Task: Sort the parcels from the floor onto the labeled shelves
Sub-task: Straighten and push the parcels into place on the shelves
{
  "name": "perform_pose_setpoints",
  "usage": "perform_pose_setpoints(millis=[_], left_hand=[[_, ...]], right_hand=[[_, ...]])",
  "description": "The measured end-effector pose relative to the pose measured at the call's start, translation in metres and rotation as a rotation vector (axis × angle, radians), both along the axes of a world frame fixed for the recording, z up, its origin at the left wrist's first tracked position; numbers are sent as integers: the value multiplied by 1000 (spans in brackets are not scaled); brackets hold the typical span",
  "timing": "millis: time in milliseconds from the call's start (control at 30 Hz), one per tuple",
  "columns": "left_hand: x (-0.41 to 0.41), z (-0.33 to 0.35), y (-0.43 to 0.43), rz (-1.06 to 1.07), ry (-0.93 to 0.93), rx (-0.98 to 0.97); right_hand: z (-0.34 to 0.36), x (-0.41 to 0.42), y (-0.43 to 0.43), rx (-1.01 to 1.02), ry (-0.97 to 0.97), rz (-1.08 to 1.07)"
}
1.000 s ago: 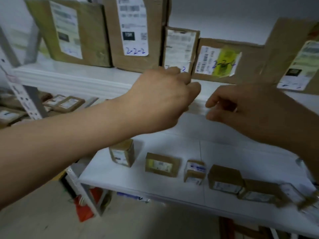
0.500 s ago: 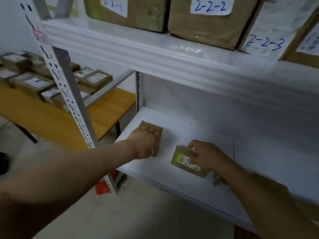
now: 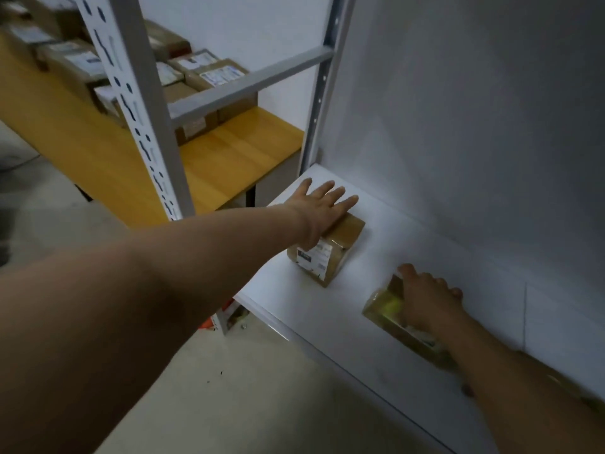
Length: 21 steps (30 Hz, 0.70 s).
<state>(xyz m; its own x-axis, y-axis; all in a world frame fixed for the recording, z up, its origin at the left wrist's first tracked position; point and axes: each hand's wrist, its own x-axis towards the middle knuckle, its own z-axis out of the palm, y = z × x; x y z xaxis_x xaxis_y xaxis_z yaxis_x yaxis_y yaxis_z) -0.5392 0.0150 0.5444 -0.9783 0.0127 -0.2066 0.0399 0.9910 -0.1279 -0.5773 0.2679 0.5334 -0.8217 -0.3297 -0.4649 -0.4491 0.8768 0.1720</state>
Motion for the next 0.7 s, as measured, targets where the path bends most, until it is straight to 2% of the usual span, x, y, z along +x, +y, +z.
perform_pose_setpoints(millis=[200, 367, 700], left_hand=[[-1, -12, -14, -13, 43, -17], [3, -9, -40, 38, 59, -46], [18, -20, -58, 95, 75, 32]], right_hand=[[-18, 0, -11, -148, 97, 58], [-16, -3, -55, -383, 67, 119], [-31, 9, -104, -472, 148, 208]])
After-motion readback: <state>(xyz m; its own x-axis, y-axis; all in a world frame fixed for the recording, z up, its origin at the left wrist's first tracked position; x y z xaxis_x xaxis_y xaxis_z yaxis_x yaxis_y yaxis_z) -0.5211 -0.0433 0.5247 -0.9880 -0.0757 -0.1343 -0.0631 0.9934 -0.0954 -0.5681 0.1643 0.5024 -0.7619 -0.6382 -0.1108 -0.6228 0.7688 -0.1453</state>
